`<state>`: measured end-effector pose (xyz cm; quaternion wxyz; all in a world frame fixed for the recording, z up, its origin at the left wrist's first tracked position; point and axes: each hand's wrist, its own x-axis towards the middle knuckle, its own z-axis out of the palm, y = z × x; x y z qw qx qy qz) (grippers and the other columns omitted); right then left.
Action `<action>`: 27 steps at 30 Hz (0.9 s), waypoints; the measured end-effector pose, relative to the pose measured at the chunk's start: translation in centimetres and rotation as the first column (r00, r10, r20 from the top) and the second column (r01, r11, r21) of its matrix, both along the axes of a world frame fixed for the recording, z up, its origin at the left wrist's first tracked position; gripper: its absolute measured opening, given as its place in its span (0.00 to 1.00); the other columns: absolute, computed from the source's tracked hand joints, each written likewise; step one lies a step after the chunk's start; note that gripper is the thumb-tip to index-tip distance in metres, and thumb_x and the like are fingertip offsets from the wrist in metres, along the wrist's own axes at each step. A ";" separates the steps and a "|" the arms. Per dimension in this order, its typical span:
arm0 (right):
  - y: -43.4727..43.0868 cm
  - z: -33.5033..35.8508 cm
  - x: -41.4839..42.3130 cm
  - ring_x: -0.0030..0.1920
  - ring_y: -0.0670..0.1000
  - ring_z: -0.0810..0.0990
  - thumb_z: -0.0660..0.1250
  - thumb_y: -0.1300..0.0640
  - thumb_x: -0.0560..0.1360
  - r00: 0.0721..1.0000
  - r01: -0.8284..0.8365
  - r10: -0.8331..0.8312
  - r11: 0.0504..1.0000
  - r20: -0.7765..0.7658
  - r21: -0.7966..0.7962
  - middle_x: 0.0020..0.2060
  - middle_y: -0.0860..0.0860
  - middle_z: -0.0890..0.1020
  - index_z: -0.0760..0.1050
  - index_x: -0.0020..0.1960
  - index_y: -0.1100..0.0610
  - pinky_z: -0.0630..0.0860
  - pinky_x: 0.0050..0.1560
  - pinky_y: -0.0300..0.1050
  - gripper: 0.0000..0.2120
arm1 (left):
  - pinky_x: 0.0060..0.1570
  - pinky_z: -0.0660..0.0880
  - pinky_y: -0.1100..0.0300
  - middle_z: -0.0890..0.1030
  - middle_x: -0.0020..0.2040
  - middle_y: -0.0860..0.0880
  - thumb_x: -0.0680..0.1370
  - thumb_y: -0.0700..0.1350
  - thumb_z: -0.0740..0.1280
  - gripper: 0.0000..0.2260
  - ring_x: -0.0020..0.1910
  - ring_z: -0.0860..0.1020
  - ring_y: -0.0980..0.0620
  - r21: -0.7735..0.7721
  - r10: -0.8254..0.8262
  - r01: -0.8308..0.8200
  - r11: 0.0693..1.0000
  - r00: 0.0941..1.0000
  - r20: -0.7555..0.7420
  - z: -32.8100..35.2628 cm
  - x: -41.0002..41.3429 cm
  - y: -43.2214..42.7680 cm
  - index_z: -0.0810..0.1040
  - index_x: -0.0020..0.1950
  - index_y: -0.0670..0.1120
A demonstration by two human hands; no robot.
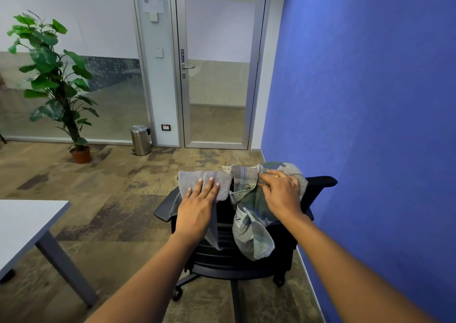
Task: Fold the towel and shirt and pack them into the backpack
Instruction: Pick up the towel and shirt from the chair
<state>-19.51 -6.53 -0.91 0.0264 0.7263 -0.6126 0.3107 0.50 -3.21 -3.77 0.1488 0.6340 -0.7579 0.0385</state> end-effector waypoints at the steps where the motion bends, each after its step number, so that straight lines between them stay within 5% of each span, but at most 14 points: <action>1: 0.4 0.0 0.0 0.65 0.50 0.71 0.65 0.58 0.76 1.000 -0.008 0.008 0.999 0.009 -0.033 0.59 0.50 0.79 0.77 0.61 0.51 0.57 0.64 0.49 0.14 | 0.74 0.47 0.55 0.46 0.77 0.50 0.82 0.39 0.47 0.23 0.76 0.45 0.48 -0.003 -0.002 0.002 1.000 1.000 0.000 0.0 0.1 0.0 0.48 0.77 0.49; 5: 2.8 -0.6 -0.6 0.53 0.54 0.81 0.74 0.64 0.67 0.997 -0.080 0.075 0.968 -0.032 -0.239 0.45 0.52 0.85 0.83 0.49 0.53 0.66 0.55 0.54 0.12 | 0.74 0.51 0.56 0.47 0.77 0.51 0.82 0.38 0.48 0.23 0.76 0.46 0.48 -0.018 -0.033 0.032 0.999 0.999 -0.021 -0.1 0.3 -0.1 0.50 0.77 0.49; 8: 4.4 -1.7 -1.1 0.45 0.51 0.83 0.71 0.59 0.66 0.988 -0.119 0.065 0.901 -0.140 -0.416 0.39 0.48 0.85 0.83 0.42 0.52 0.72 0.51 0.54 0.07 | 0.73 0.54 0.56 0.50 0.77 0.52 0.83 0.40 0.50 0.22 0.76 0.48 0.49 -0.016 -0.078 0.078 0.997 0.997 0.007 -0.2 1.0 -0.5 0.53 0.77 0.49; 12: 4.0 -3.3 -1.7 0.47 0.50 0.83 0.61 0.47 0.71 0.940 -0.192 0.076 0.923 -0.334 -0.332 0.40 0.43 0.85 0.84 0.40 0.49 0.65 0.53 0.47 0.13 | 0.68 0.61 0.53 0.62 0.74 0.52 0.80 0.54 0.59 0.22 0.74 0.59 0.49 -0.063 -0.101 0.102 0.993 0.995 0.020 0.4 2.1 -1.3 0.65 0.72 0.50; 16: 3.4 -2.7 -1.3 0.46 0.49 0.81 0.54 0.42 0.74 0.935 -0.193 0.114 0.959 -0.337 -0.209 0.37 0.43 0.83 0.82 0.37 0.49 0.64 0.52 0.49 0.21 | 0.60 0.69 0.48 0.73 0.68 0.48 0.73 0.65 0.52 0.30 0.68 0.68 0.46 -0.235 -0.092 0.081 0.969 0.995 -0.039 1.3 1.9 -1.6 0.75 0.64 0.47; 19: 2.5 -0.1 -0.5 0.56 0.53 0.77 0.56 0.40 0.73 0.937 -0.167 0.105 0.972 -0.333 -0.163 0.50 0.49 0.81 0.78 0.50 0.51 0.68 0.56 0.56 0.19 | 0.67 0.61 0.42 0.59 0.75 0.47 0.74 0.63 0.59 0.31 0.75 0.55 0.44 -0.166 -0.054 0.047 0.985 0.998 -0.038 1.8 1.6 -2.6 0.64 0.72 0.48; 22: 0.9 2.1 -0.4 0.75 0.55 0.51 0.61 0.34 0.71 0.905 -0.080 0.139 0.984 -0.402 0.160 0.75 0.51 0.56 0.55 0.74 0.46 0.50 0.69 0.66 0.36 | 0.69 0.52 0.38 0.44 0.78 0.52 0.75 0.61 0.62 0.34 0.76 0.42 0.46 0.003 -0.046 0.046 0.999 0.999 0.002 2.3 1.3 -3.7 0.53 0.76 0.53; 24: -0.1 2.5 -0.4 0.76 0.56 0.42 0.60 0.31 0.70 0.882 -0.037 0.151 0.967 -0.447 0.253 0.77 0.51 0.45 0.42 0.76 0.44 0.44 0.68 0.70 0.44 | 0.69 0.51 0.36 0.44 0.78 0.53 0.75 0.61 0.62 0.32 0.76 0.41 0.46 0.050 -0.047 0.046 0.998 0.999 0.006 2.5 1.2 -4.1 0.54 0.76 0.54; 27: -1.1 1.8 -0.8 0.76 0.57 0.41 0.57 0.28 0.69 0.873 -0.029 0.162 0.959 -0.459 0.282 0.76 0.52 0.42 0.35 0.75 0.43 0.44 0.67 0.73 0.46 | 0.69 0.49 0.35 0.51 0.77 0.53 0.77 0.59 0.62 0.28 0.76 0.44 0.47 0.038 -0.035 0.035 0.999 0.999 -0.014 1.9 1.1 -4.6 0.58 0.74 0.53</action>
